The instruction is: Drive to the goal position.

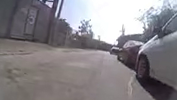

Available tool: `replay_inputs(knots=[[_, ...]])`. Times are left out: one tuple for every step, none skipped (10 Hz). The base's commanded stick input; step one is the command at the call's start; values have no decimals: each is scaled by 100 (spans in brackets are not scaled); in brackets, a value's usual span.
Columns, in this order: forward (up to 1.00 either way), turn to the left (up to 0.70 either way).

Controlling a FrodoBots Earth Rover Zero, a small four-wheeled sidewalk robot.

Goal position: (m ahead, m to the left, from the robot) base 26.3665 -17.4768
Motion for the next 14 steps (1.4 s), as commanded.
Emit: replay_inputs(knots=[[100,0],[100,0],[100,0],[100,0],[100,0],[100,0],[100,0],[100,0],[100,-3],[100,-7],[100,-19],[100,-39],[100,-40],[100,-40]])
